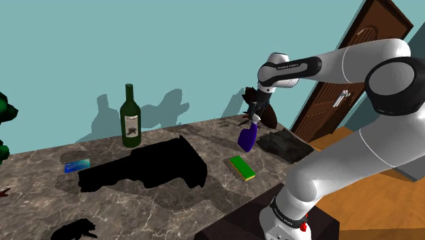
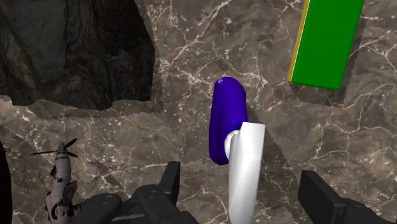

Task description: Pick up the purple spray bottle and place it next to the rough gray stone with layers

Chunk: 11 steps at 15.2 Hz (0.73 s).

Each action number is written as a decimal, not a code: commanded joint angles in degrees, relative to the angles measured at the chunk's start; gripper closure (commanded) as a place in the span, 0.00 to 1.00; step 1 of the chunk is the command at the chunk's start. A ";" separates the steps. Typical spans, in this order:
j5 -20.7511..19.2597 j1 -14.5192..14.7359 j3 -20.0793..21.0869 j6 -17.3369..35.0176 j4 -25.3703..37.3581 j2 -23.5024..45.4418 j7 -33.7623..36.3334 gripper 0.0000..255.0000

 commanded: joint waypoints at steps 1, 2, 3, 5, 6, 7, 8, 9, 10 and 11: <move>0.00 0.00 0.00 0.00 0.00 0.00 0.00 0.00; 0.00 0.00 0.00 0.00 0.00 0.00 0.00 0.00; 0.00 0.00 0.00 0.00 0.00 0.00 0.00 0.00; -0.01 0.03 0.47 -4.10 2.86 -1.27 0.15 0.00; 0.03 0.06 0.70 -6.12 4.39 -1.76 0.20 0.00; 0.07 0.09 0.87 -7.69 5.65 -2.09 0.22 0.00; 0.07 0.08 0.87 -7.69 5.65 -2.09 0.22 0.00; 0.06 0.08 0.87 -7.69 5.64 -2.10 0.22 0.00; 0.07 0.08 0.87 -7.69 5.65 -2.09 0.22 0.00; 0.07 0.08 0.87 -7.69 5.65 -2.09 0.22 0.00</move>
